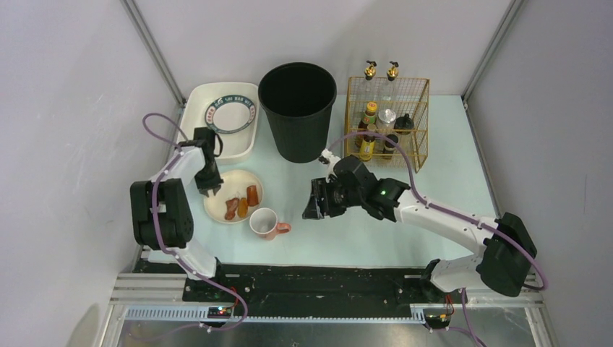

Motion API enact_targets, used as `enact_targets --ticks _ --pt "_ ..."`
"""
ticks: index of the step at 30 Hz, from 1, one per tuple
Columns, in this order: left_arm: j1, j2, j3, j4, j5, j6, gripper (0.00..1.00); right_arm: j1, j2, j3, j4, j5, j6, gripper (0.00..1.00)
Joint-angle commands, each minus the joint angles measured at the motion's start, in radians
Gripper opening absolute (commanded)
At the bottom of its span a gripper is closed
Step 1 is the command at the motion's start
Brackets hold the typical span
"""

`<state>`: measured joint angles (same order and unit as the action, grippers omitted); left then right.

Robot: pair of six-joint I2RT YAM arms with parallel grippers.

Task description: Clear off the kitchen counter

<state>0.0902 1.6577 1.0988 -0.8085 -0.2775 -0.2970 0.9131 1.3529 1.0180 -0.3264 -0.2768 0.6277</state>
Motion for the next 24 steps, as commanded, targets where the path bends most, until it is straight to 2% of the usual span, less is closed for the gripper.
enact_targets --ticks 1,9,13,19,21,24 --pt "-0.069 0.011 0.082 0.016 0.024 -0.022 0.28 -0.028 -0.066 -0.036 0.004 0.038 0.0 0.56" --pt "-0.25 0.091 0.185 0.018 0.011 -0.037 0.29 -0.135 -0.124 -0.13 0.02 0.029 0.026 0.57" --pt "-0.283 0.087 0.197 0.018 0.005 -0.045 0.29 -0.15 -0.156 -0.15 0.012 0.041 0.023 0.57" --pt "-0.269 -0.037 0.174 0.01 -0.069 -0.023 0.33 -0.154 -0.169 -0.17 0.015 0.036 0.023 0.57" --pt "-0.233 -0.089 0.152 0.008 -0.069 -0.018 0.33 -0.154 -0.168 -0.175 0.021 0.03 0.027 0.57" --pt "-0.122 -0.123 0.105 0.007 -0.036 -0.019 0.33 -0.152 -0.165 -0.177 0.033 0.021 0.031 0.57"
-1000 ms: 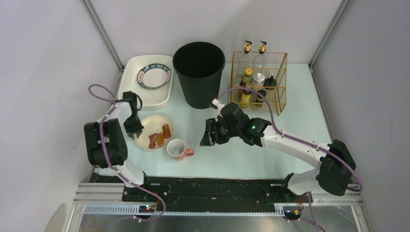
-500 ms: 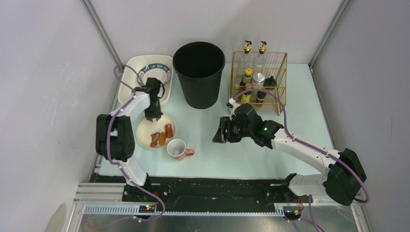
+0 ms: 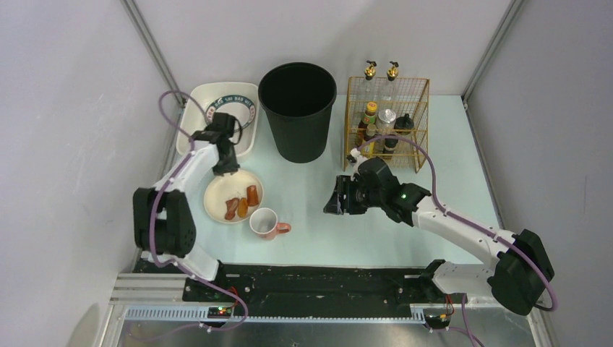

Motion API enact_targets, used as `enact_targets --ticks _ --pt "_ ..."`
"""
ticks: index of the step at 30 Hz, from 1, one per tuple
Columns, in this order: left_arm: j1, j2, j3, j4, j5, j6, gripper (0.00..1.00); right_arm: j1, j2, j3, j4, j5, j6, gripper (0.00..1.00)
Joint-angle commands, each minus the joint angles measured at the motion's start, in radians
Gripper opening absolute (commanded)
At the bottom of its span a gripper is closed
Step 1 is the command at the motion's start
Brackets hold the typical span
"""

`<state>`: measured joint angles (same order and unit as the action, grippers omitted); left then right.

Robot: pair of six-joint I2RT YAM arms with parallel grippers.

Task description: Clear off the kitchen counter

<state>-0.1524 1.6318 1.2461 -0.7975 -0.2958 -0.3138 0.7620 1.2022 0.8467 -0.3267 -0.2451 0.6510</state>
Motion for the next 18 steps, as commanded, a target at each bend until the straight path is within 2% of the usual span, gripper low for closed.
enact_targets --ticks 1,5,11,14,18 --pt "0.154 -0.112 -0.07 -0.003 0.001 -0.005 0.33 0.0 -0.014 -0.006 0.038 -0.011 0.008 0.57" --pt "0.313 -0.136 -0.13 -0.001 -0.001 -0.015 0.3 0.003 -0.013 -0.007 0.051 -0.017 0.009 0.55" --pt "0.468 -0.131 -0.178 0.005 -0.052 -0.023 0.17 0.01 -0.022 -0.016 0.072 -0.03 0.009 0.46" --pt "0.492 -0.101 -0.19 0.014 -0.066 -0.009 0.06 0.011 -0.028 -0.026 0.085 -0.037 0.014 0.46" --pt "0.492 -0.049 -0.191 0.014 -0.075 0.005 0.0 0.01 -0.031 -0.029 0.092 -0.044 0.013 0.49"
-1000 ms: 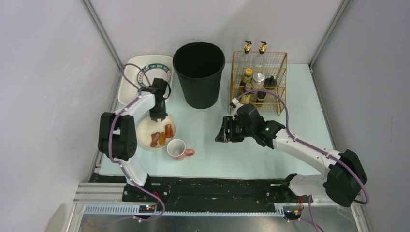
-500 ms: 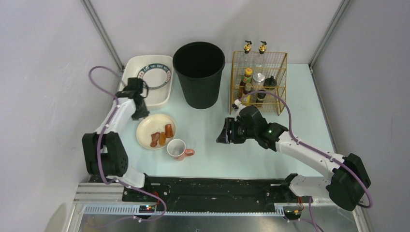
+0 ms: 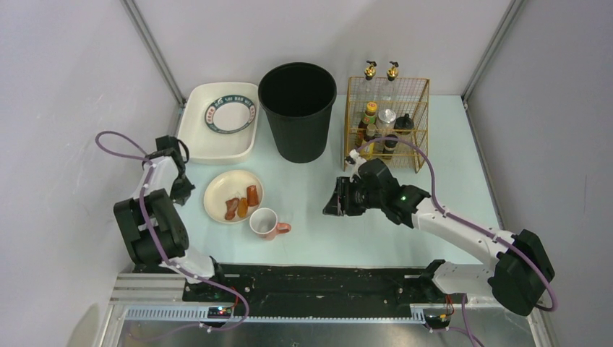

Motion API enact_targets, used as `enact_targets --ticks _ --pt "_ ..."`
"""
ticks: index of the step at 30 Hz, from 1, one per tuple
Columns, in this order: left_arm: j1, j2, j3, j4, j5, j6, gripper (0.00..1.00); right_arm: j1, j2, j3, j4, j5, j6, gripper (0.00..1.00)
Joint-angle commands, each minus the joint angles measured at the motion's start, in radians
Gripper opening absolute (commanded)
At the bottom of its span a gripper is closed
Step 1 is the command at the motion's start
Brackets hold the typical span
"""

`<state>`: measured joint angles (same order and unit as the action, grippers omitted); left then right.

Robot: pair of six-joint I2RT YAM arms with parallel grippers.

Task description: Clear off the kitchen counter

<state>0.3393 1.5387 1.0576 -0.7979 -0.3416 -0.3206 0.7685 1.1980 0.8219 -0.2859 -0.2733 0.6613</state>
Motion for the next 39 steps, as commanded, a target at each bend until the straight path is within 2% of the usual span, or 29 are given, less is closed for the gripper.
enact_targets --ticks 1,7,18,27,39 --pt "0.0 0.051 -0.003 0.014 -0.023 0.012 0.0 0.003 -0.03 -0.006 0.052 -0.016 0.002 0.5" --pt "-0.034 0.135 -0.003 0.022 0.035 0.039 0.0 -0.006 -0.048 -0.032 0.071 -0.023 0.011 0.52" --pt "-0.269 0.232 0.052 0.027 -0.062 0.005 0.0 -0.015 -0.093 -0.08 0.086 -0.027 0.018 0.52" --pt "-0.466 0.233 0.129 0.028 -0.062 0.0 0.0 -0.029 -0.119 -0.091 0.061 -0.013 0.0 0.52" --pt "-0.632 0.277 0.197 0.039 0.008 -0.048 0.0 -0.099 -0.145 -0.091 0.017 -0.003 -0.009 0.55"
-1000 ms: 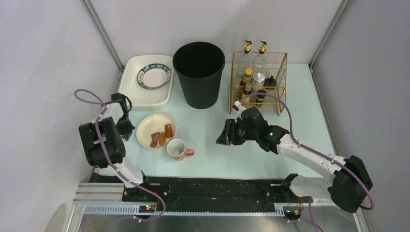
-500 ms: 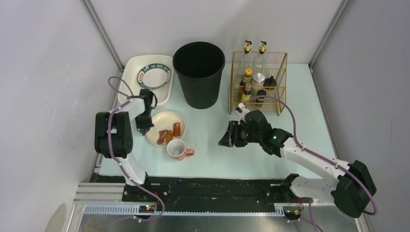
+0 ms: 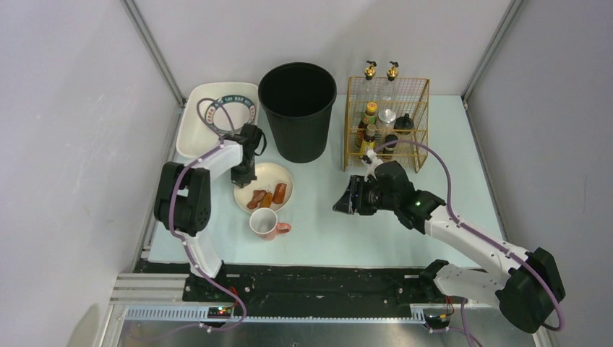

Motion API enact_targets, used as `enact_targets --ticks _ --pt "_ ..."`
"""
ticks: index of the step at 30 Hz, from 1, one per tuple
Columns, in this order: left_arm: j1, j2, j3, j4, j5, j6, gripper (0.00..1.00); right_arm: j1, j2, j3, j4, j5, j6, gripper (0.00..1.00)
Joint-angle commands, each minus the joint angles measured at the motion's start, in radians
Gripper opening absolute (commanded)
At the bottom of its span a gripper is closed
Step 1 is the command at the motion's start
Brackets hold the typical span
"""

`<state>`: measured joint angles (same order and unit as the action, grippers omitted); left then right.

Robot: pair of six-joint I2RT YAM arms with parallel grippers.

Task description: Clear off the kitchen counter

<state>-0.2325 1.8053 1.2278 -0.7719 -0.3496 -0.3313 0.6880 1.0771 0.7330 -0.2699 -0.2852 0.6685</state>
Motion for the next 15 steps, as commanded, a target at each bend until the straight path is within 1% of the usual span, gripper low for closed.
enact_targets --ticks 1,5,9,11,14,15 --pt "-0.082 0.008 0.028 0.013 0.017 -0.04 0.0 -0.023 -0.022 -0.002 0.001 0.008 -0.016 0.55" --pt "-0.128 -0.031 0.041 0.014 0.017 -0.048 0.0 -0.03 -0.013 -0.003 0.016 0.008 -0.005 0.55" --pt "-0.134 -0.142 0.069 0.01 0.021 -0.051 0.01 -0.033 0.025 -0.002 0.047 -0.001 0.015 0.55" --pt "-0.134 -0.209 0.079 0.008 0.016 -0.047 0.04 -0.034 0.05 -0.002 0.065 -0.007 0.032 0.55" --pt "-0.133 -0.316 0.076 -0.003 -0.002 -0.041 0.19 -0.028 0.082 0.002 0.095 -0.007 0.051 0.55" --pt "-0.133 -0.356 0.073 -0.005 -0.002 -0.037 0.21 -0.025 0.1 0.006 0.098 0.001 0.056 0.55"
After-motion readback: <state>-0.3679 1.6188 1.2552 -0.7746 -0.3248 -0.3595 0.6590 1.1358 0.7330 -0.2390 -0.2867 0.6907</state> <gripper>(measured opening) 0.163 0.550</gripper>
